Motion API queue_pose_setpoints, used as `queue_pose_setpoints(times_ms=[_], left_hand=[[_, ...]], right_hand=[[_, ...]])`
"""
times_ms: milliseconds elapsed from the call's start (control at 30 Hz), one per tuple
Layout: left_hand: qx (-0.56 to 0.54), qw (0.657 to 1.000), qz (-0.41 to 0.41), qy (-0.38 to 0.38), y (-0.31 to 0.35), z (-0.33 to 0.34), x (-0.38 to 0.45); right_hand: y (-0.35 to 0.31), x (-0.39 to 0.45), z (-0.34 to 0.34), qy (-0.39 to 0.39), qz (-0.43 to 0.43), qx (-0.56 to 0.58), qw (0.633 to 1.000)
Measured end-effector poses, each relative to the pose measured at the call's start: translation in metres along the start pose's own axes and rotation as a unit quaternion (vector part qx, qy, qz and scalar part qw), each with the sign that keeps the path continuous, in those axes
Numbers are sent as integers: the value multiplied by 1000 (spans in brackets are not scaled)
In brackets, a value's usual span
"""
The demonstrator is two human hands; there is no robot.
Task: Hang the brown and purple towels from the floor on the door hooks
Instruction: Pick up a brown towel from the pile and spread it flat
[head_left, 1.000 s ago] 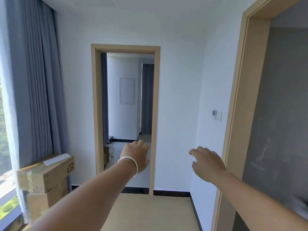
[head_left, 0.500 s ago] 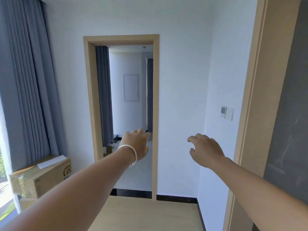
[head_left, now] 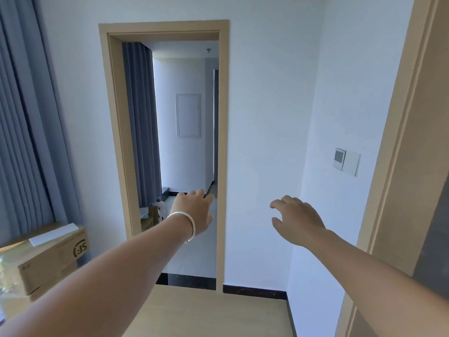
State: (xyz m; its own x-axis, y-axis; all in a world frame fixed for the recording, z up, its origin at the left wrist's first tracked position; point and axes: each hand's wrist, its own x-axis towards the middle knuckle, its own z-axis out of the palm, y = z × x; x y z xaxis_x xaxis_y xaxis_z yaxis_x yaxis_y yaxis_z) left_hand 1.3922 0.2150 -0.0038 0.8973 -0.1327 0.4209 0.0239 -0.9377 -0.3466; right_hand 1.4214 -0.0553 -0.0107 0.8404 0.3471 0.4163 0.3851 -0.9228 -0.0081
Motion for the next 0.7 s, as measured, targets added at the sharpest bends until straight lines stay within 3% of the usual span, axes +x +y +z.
queue_pose_setpoints(times_ms=[433, 700], left_hand=[[-11, 1000, -27, 9, -71, 112, 176], [-3, 999, -48, -20, -113, 182, 229]], right_hand=[[11, 201, 79, -16, -20, -28, 999], [-9, 295, 141, -36, -52, -4, 998]])
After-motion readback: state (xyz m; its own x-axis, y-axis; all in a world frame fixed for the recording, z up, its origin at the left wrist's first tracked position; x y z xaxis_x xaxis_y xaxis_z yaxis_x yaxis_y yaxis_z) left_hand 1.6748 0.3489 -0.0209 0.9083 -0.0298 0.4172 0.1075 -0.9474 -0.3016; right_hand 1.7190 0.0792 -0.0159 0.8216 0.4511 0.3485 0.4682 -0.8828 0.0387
